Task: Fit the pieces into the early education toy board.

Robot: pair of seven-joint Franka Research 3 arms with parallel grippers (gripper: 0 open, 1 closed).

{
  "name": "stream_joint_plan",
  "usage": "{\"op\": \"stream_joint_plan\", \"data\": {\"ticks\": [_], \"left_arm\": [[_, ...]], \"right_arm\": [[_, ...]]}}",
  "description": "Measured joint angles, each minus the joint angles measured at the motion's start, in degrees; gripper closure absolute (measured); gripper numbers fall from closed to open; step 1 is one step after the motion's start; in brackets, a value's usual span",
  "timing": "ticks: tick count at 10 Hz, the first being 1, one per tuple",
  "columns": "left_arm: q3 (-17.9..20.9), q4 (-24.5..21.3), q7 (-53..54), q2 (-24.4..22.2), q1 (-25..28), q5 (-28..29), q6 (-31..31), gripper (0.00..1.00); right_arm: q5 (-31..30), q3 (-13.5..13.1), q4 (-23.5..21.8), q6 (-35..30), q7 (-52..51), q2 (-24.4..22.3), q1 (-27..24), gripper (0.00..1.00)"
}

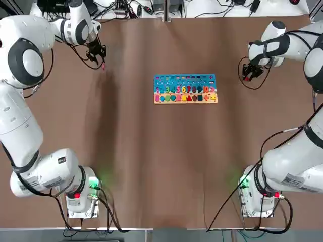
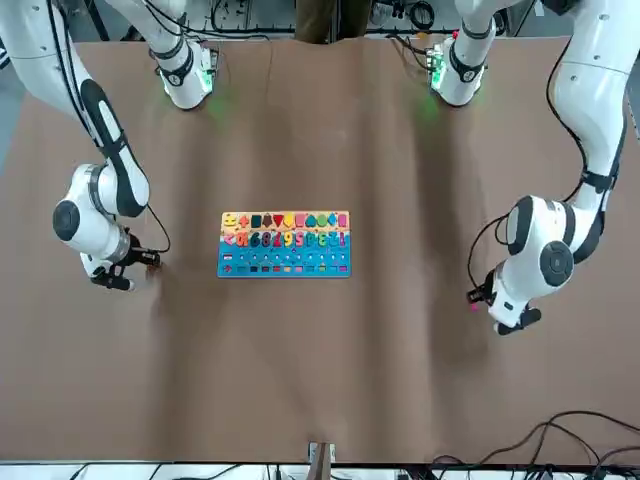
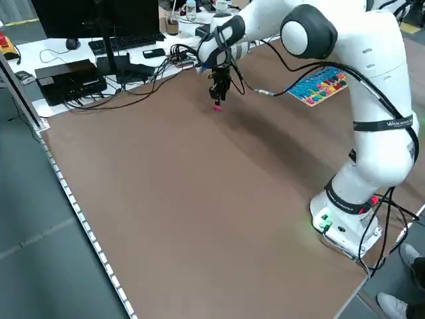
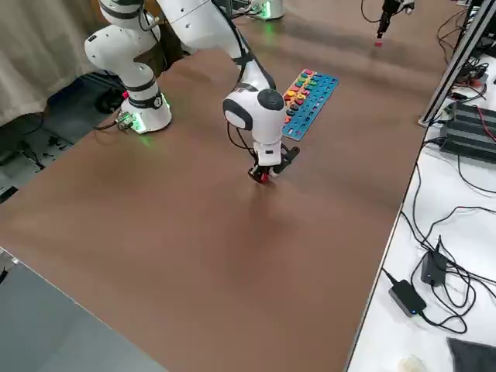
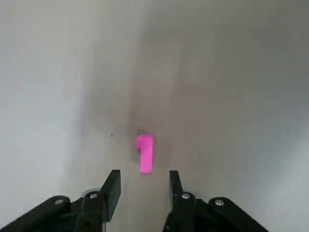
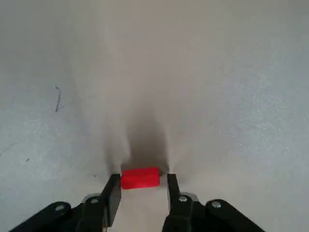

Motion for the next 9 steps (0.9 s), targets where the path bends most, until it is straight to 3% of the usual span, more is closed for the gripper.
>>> {"op": "stream_joint_plan", "data": {"ticks": [9], "left_arm": [[1.10, 0.05, -0.19, 3.02, -0.39, 1.46, 2.52, 0.56]], "right_arm": [[0.00, 0.01, 0.01, 0.00, -0.13, -0.02, 0.00, 0.59]]}}
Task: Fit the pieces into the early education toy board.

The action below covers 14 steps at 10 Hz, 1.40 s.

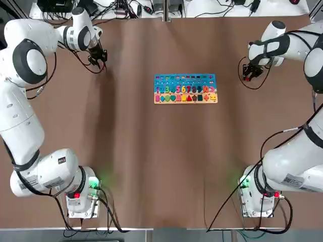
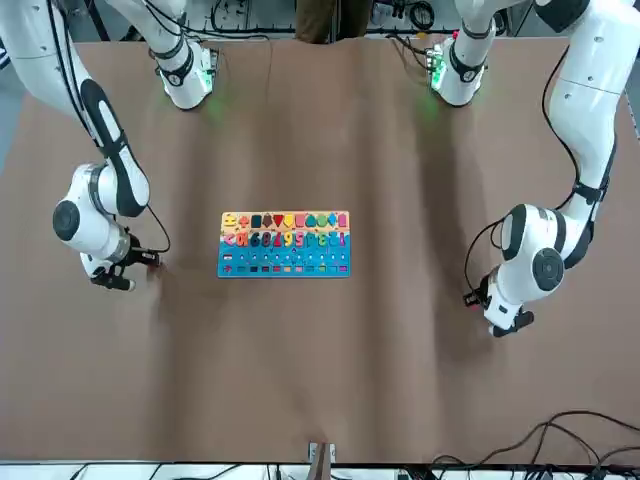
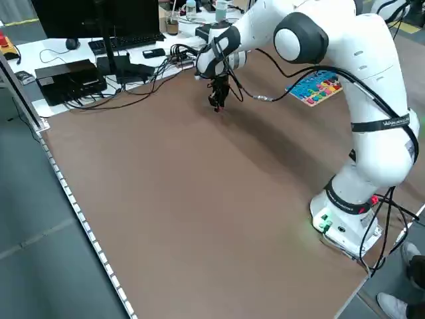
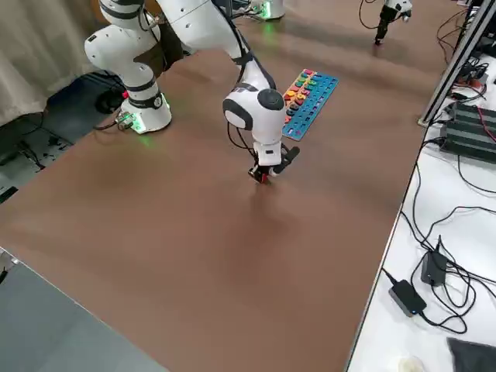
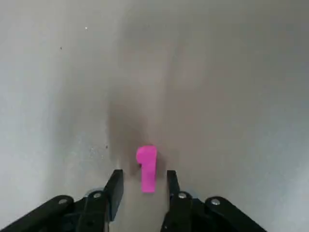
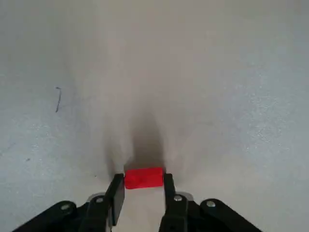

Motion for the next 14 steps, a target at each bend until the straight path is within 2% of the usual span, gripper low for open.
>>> {"op": "stream_joint_plan", "data": {"ticks": [2, 3, 4, 5, 9, 11, 14], "left_arm": [[0.01, 0.00, -0.01, 0.06, -0.01, 0.32, 0.04, 0.59], [0.02, 0.00, -0.01, 0.06, -0.01, 0.33, 0.06, 0.65], [0.02, 0.00, -0.01, 0.06, -0.01, 0.33, 0.11, 0.79], [0.03, 0.02, -0.01, 0.06, -0.01, 0.34, 0.16, 0.85], [-0.57, 0.01, 0.10, -0.60, -0.45, 0.60, 0.21, 0.86], [-0.88, -1.79, -1.32, -3.14, -4.88, 0.61, 0.14, 0.86], [-1.04, -4.44, -7.02, -6.62, -14.32, 0.62, 0.09, 0.86]], "right_arm": [[0.00, 0.00, 0.00, 0.00, -0.01, -0.01, 0.00, 0.60], [0.00, 0.00, 0.00, -0.01, -0.01, -0.03, 0.00, 0.60], [0.00, 0.00, 0.02, -0.17, -0.01, -0.03, 0.00, 0.60], [0.00, 0.00, 0.05, -0.37, -0.03, -0.04, 0.00, 0.63], [0.00, 0.00, 0.12, -0.99, -0.05, -0.12, 0.00, 0.64], [0.00, 0.19, 0.30, -2.18, -0.06, -0.65, 0.03, 0.64], [0.00, 1.16, 0.37, -4.90, 0.91, -2.85, 1.56, 0.64]]}}
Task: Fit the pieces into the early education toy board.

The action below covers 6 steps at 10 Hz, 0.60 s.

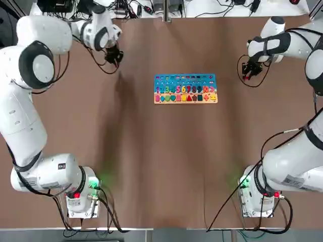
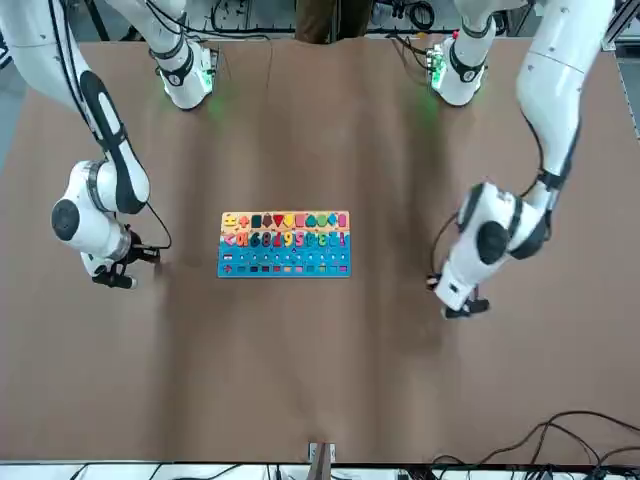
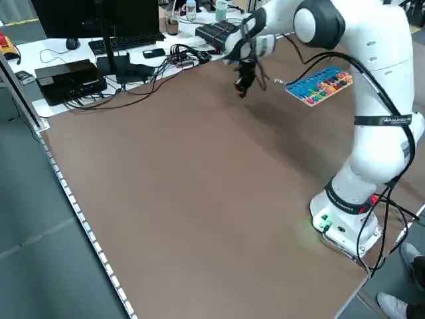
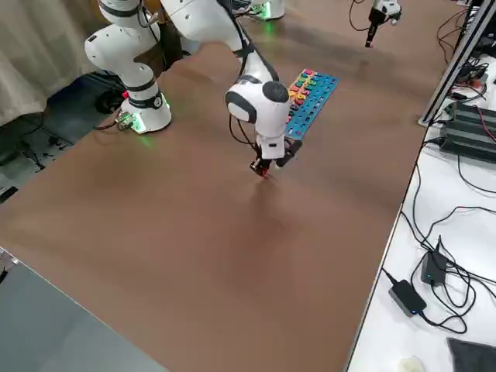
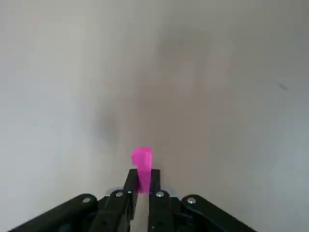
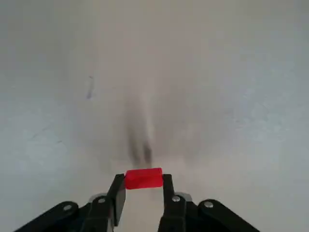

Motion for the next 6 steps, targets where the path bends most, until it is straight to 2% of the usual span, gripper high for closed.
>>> {"op": "stream_joint_plan", "data": {"ticks": [3, 6], "left_arm": [[-0.03, 0.45, -8.91, -0.71, -9.77, 0.00, 0.09, 0.86], [0.06, 2.92, -15.95, 0.00, -18.16, 0.00, 0.09, 0.86]], "right_arm": [[4.10, 0.43, -0.59, -0.66, 2.04, -1.37, 6.05, 0.64], [5.97, 0.56, -1.04, -0.15, 9.02, -1.70, 12.84, 0.64]]}}
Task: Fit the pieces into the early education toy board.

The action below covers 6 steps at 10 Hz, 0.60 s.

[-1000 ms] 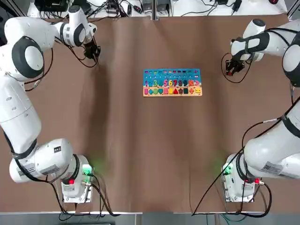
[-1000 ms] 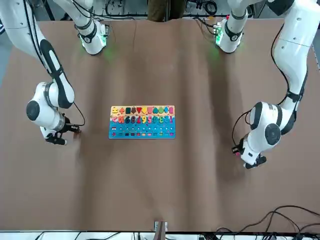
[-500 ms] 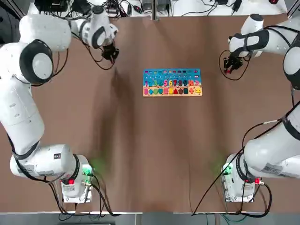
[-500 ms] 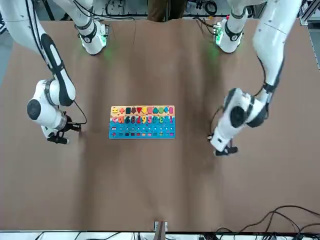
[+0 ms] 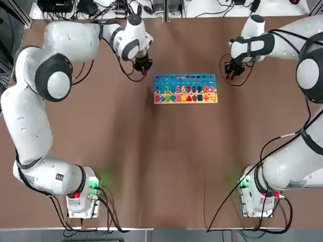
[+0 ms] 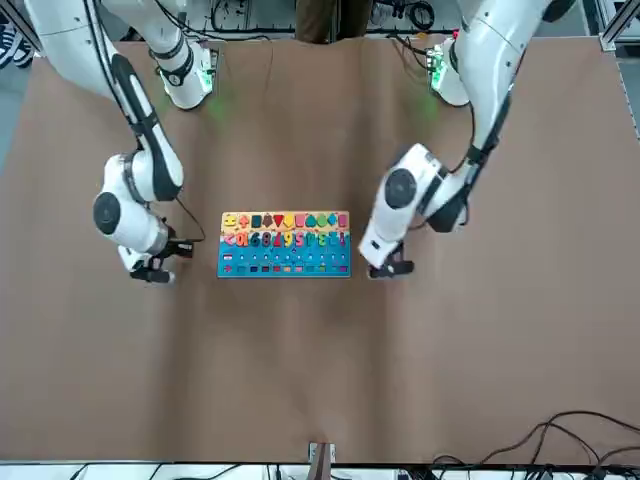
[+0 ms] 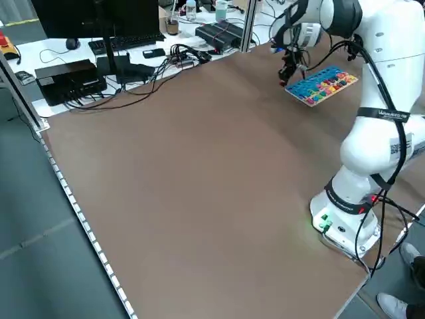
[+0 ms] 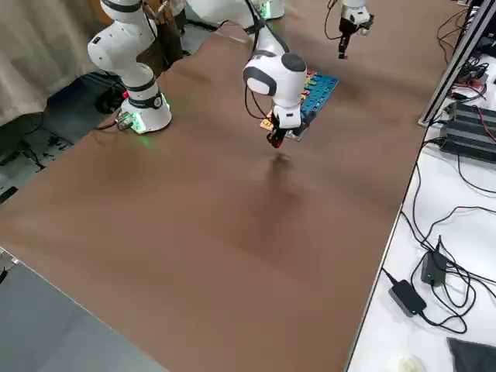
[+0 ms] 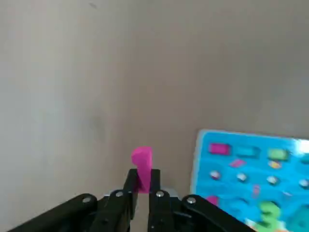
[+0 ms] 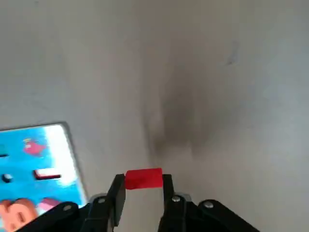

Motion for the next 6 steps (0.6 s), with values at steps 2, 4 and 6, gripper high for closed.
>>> {"op": "stream_joint_plan", "data": {"ticks": [2, 4, 6], "left_arm": [[0.05, 1.27, -1.16, 1.67, -3.28, 0.00, -0.01, 0.86], [0.09, 2.84, -1.17, 4.17, -5.00, 0.00, 0.01, 0.86], [0.11, 4.91, -1.15, 6.91, -5.99, 0.00, 0.01, 0.86]], "right_arm": [[1.67, 0.02, -0.03, 1.62, 3.91, 0.00, 3.97, 0.64], [2.49, 0.01, -0.06, 3.60, 7.22, 0.00, 7.03, 0.64], [2.83, -0.02, -0.31, 5.26, 9.19, 0.14, 8.88, 0.64]]}}
